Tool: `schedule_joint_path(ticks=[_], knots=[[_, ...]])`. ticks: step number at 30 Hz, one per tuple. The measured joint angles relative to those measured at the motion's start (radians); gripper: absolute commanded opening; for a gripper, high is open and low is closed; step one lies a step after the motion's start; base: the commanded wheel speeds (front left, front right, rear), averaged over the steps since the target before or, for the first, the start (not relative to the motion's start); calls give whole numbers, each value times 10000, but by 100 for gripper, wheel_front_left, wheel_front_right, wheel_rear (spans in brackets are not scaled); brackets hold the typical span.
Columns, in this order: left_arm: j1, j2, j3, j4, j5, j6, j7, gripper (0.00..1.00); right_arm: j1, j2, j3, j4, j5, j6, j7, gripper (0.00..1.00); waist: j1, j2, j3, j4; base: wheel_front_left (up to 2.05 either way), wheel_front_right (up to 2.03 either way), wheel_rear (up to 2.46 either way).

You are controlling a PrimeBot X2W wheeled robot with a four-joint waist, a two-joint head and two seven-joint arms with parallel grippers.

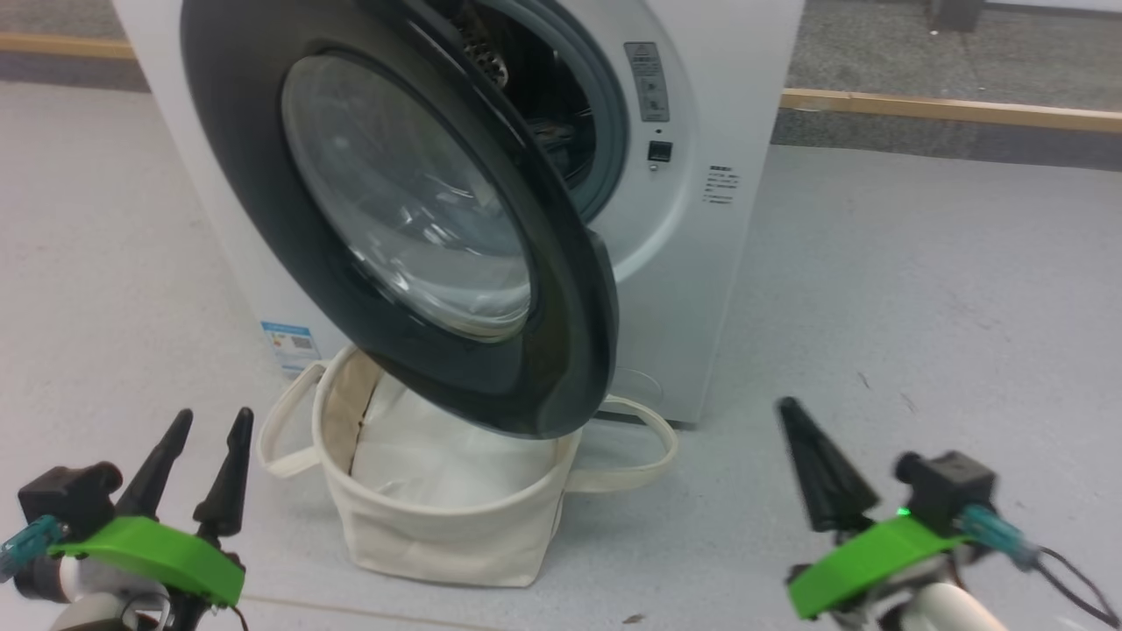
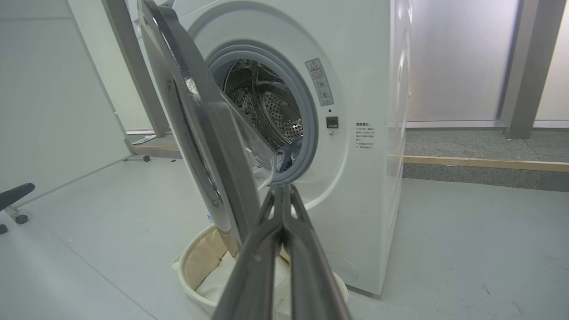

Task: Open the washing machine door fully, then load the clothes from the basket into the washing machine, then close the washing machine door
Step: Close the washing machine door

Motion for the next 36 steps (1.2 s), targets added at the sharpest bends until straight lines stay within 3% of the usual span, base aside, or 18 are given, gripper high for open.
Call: schedule_joint_path(ticks=[7,14,23,36], knots=[[-266,15,142,36,-90,0,0,100,-1348,359,1523,692,50,0,0,0,0,0,89,490,0,0,0],[-365,10,-17,36,-163,0,0,100,-2302,550,2305,1801,635,0,0,0,0,0,191,1159,0,0,0],[-427,8,-261,10,-165,0,0,100,-3255,579,2234,3076,1298,0,0,0,0,0,424,1907,0,0,0],[-833,21,-359,-190,-370,0,0,100,-4079,468,2073,3634,1459,6,0,0,1,0,1069,2330,0,0,0]])
